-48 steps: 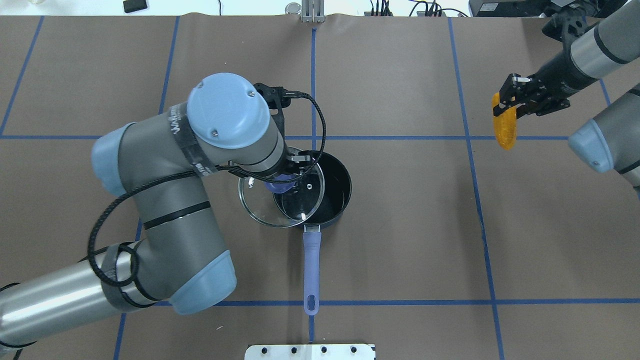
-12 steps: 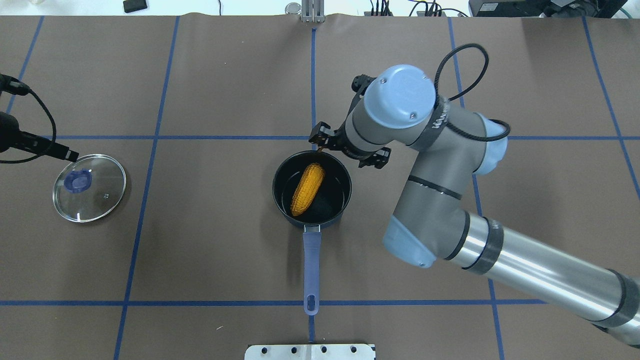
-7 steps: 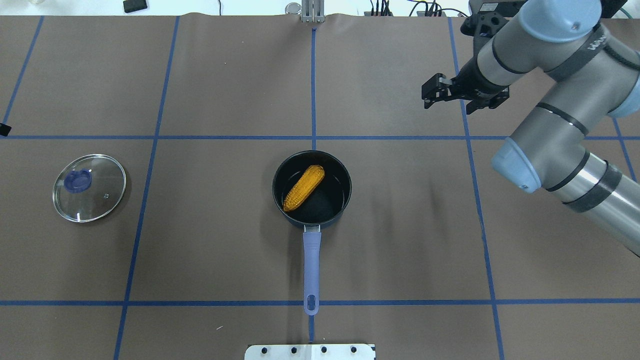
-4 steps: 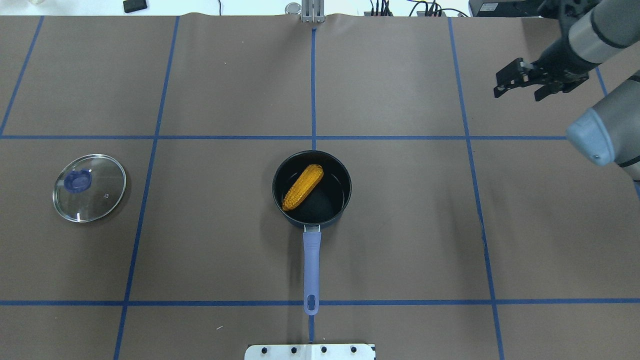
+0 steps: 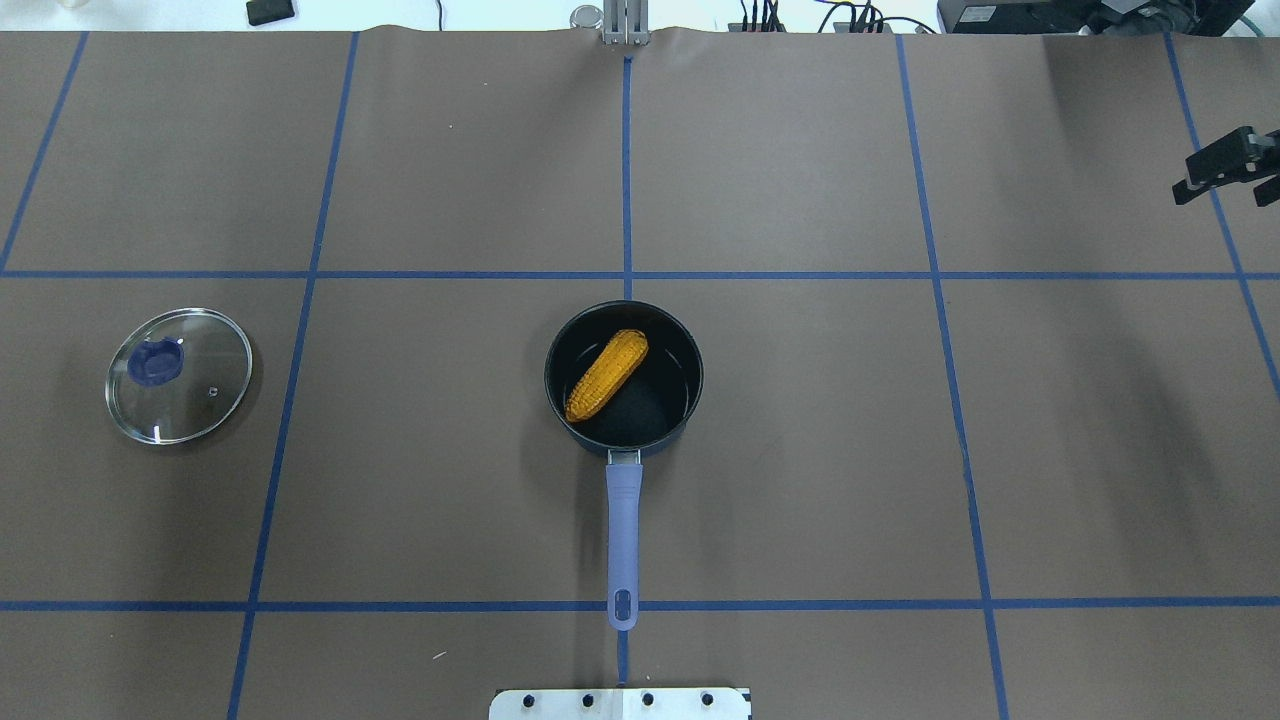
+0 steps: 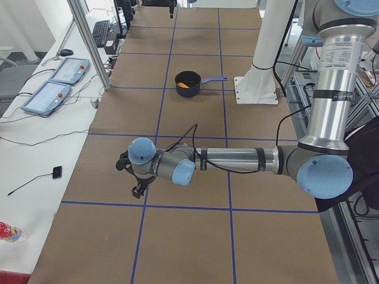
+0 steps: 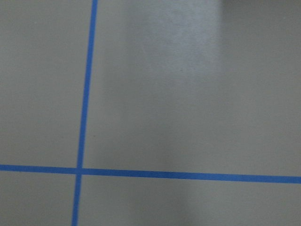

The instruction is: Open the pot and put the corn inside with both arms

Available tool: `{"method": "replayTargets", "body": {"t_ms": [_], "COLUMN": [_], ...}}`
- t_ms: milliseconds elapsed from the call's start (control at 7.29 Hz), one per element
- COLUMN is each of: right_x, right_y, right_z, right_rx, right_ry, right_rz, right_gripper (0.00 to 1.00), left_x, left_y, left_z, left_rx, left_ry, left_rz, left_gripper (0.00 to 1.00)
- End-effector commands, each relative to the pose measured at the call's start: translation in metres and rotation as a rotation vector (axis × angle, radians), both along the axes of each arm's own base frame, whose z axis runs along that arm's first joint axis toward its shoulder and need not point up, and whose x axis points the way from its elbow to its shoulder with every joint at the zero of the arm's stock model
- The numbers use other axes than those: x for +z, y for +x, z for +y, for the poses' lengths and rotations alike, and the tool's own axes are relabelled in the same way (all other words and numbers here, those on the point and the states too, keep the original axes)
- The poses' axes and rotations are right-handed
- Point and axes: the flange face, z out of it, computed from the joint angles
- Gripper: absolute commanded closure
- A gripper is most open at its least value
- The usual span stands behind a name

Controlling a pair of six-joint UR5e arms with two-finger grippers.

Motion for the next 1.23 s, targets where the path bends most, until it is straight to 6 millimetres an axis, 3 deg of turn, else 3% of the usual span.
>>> {"method": "replayTargets", "body": {"t_ms": [0, 548, 1097], "right_x": [0.044, 0.050, 0.058], "right_y": [0.031, 0.048, 0.050], "right_z": [0.028, 0.030, 0.031], "right_rx": [0.019, 0.046, 0.049], "right_ry": [-0.025, -0.053, -0.058], "right_rz": [0.001, -0.044, -0.035], "right_gripper": [0.00, 0.00, 0.00], "left_x": [0.005, 0.006, 0.004], "left_y": [-0.003, -0.006, -0.006], "left_z": [0.001, 0.002, 0.001], "left_rx": [0.006, 0.002, -0.001], "left_ry": [0.006, 0.007, 0.010], "left_rz": [-0.003, -0.003, -0.003], "left_gripper": [0.08, 0.08, 0.08]}}
